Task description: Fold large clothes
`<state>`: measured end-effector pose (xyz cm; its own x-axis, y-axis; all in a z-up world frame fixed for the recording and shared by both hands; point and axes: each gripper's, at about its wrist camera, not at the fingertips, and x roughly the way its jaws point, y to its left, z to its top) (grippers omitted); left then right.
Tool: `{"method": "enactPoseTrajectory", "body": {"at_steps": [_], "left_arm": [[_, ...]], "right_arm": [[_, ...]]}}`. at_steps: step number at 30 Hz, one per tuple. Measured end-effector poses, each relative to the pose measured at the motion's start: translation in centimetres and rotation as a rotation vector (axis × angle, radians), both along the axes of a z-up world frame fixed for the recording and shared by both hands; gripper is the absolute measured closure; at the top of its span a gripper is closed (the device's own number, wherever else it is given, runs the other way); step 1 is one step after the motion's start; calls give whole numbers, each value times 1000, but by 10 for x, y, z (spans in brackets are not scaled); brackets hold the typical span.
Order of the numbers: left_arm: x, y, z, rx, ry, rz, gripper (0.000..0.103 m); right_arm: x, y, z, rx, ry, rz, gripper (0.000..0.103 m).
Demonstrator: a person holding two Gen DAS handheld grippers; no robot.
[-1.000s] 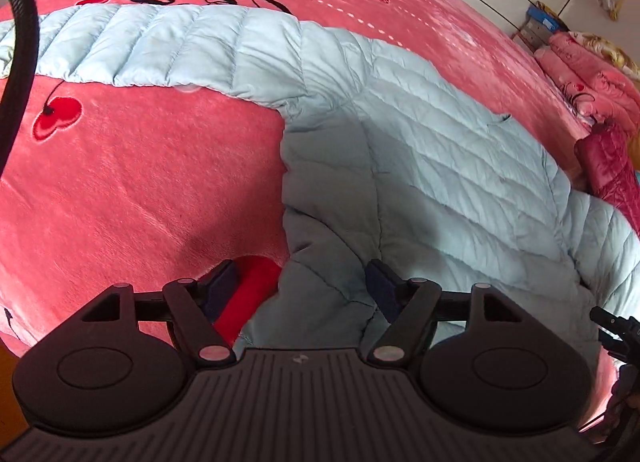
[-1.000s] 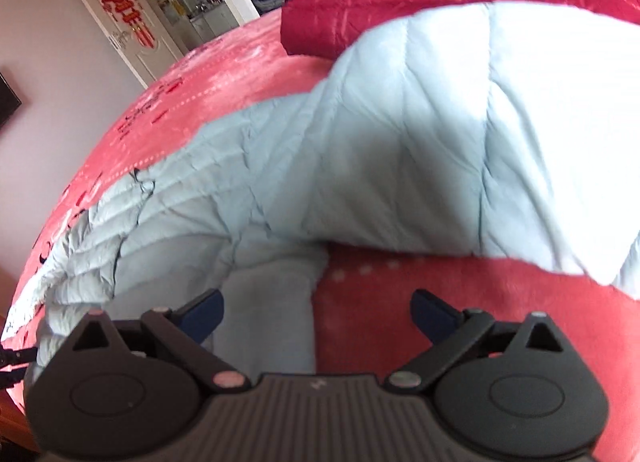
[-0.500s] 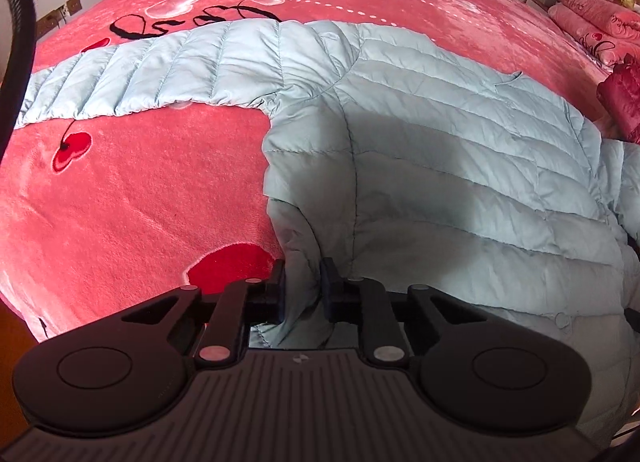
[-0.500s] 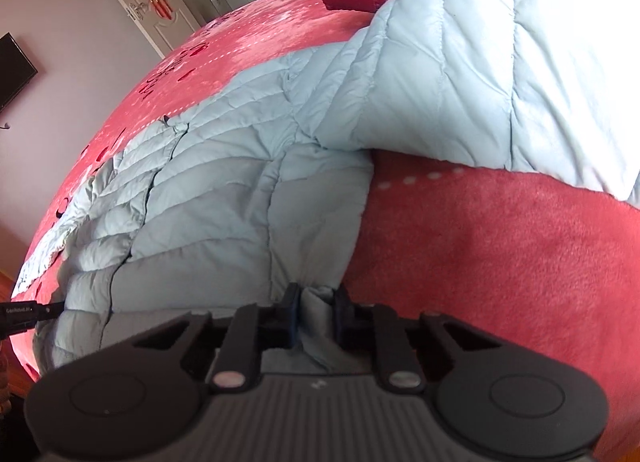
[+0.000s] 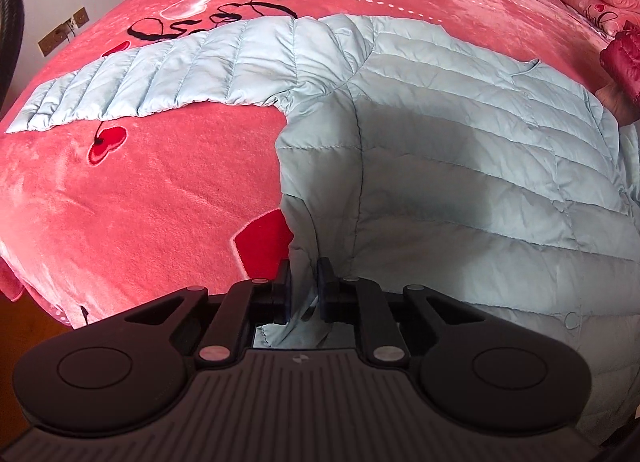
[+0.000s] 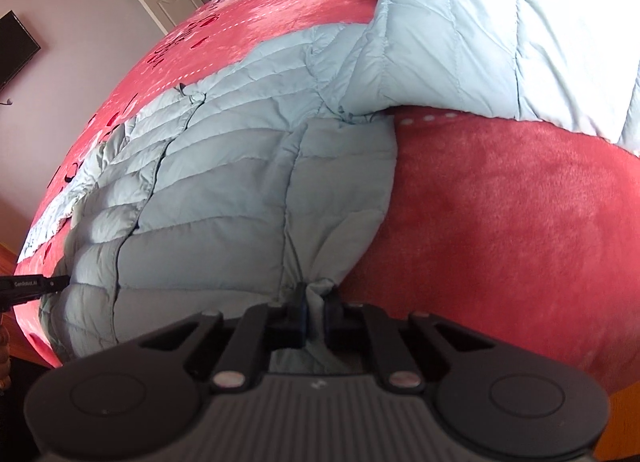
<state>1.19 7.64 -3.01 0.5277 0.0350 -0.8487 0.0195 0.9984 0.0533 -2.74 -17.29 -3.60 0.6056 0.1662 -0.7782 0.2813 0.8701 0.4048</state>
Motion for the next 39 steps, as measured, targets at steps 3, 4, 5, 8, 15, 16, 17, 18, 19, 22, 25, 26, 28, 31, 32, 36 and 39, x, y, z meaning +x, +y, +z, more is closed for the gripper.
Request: {"method": "enactPoseTrajectory", "body": {"at_steps": [3, 4, 5, 8, 15, 16, 17, 18, 19, 22, 25, 26, 28, 31, 32, 36, 39], "left_arm": [[1, -7, 8, 18, -13, -17, 88], [0, -9, 11, 22, -22, -22, 87], [1, -9, 13, 24, -32, -30, 87], [-3, -12, 27, 13, -65, -47, 84], [-16, -43, 65, -27, -153, -129, 79], [-16, -50, 68, -33, -159, -144, 77], [-18, -59, 70, -41, -167, -169, 76], [-18, -70, 71, -48, -172, -194, 73], [-19, -82, 73, -53, -176, -219, 70], [-20, -118, 73, -63, -189, -298, 66], [-21, -150, 69, -81, -195, -362, 64], [-22, -162, 67, -85, -198, -383, 64], [-21, -182, 63, -87, -200, -420, 63], [-17, -208, 56, -110, -204, -463, 59], [-14, -216, 53, -114, -205, -478, 59], [-4, -242, 39, -117, -213, -512, 57], [3, -253, 33, -118, -213, -516, 56]], "right_arm": [[2, -8, 3, 7, -2, -33, 94], [0, -12, 6, 14, -11, -61, 88], [-4, -17, 10, 21, -26, -89, 82], [-22, -38, 26, 25, -106, -203, 47], [-77, -107, 43, -53, -279, -581, 30], [-84, -117, 43, -72, -292, -633, 27], [-92, -127, 43, -95, -300, -691, 24], [-99, -138, 43, -114, -310, -743, 19], [-105, -149, 42, -124, -319, -779, 17], [-120, -173, 37, -157, -318, -878, 13], [-131, -192, 28, -138, -328, -925, 10], [-133, -196, 25, -123, -335, -926, 9], [-134, -203, 20, -108, -333, -915, 9], [-133, -209, 14, -72, -325, -888, 8], [-131, -211, 12, -66, -324, -874, 8], [-121, -216, 8, -52, -303, -819, 8], [-117, -217, 6, -36, -292, -807, 12]]}}
